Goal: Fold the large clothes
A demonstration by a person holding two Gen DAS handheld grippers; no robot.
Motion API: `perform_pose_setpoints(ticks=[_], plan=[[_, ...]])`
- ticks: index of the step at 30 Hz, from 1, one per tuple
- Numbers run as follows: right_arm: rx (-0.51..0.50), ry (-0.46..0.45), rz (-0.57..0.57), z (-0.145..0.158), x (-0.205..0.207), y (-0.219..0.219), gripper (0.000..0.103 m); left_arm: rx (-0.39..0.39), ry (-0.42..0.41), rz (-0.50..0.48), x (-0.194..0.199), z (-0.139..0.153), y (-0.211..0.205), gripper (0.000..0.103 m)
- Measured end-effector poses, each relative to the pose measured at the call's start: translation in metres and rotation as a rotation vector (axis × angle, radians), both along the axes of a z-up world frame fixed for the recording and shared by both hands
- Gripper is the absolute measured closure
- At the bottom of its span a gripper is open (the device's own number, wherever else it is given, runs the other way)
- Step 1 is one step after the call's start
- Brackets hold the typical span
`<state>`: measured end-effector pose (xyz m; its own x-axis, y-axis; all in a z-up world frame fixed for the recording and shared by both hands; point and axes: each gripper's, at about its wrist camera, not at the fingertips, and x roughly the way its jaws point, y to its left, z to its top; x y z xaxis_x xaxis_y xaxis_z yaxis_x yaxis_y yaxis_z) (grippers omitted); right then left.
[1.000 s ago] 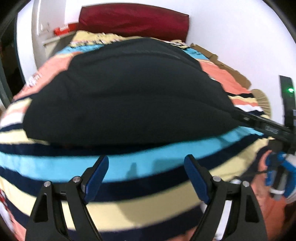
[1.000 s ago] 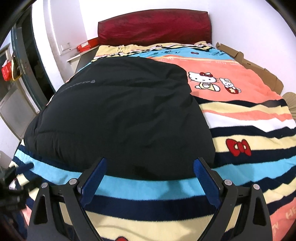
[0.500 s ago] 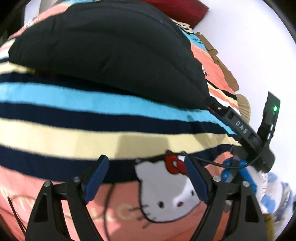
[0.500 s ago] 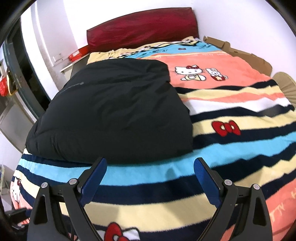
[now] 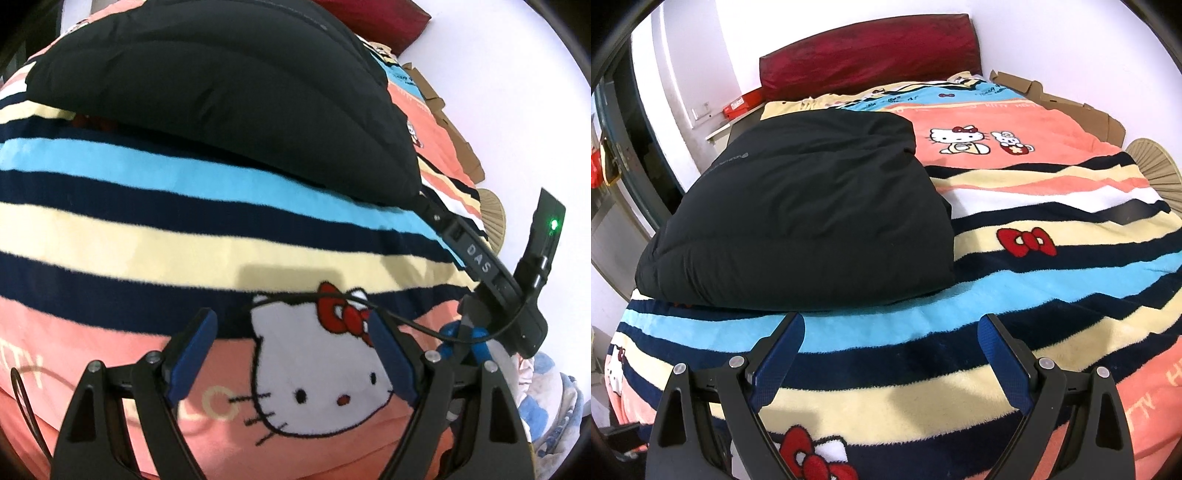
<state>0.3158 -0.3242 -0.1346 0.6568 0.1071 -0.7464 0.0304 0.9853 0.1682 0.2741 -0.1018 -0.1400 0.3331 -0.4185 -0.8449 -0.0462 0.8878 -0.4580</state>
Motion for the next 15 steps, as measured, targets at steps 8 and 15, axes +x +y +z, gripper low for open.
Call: perform_pose_setpoints(ticks=[8, 15], plan=[[0.001, -0.011, 0.002, 0.003, -0.001, -0.001, 0.009, -0.014, 0.012, -0.041, -0.008, -0.001, -0.014, 0.020], [0.001, -0.012, -0.003, 0.003, -0.003, -0.003, 0.009, -0.056, 0.050, -0.065, -0.011, -0.007, -0.021, 0.020]])
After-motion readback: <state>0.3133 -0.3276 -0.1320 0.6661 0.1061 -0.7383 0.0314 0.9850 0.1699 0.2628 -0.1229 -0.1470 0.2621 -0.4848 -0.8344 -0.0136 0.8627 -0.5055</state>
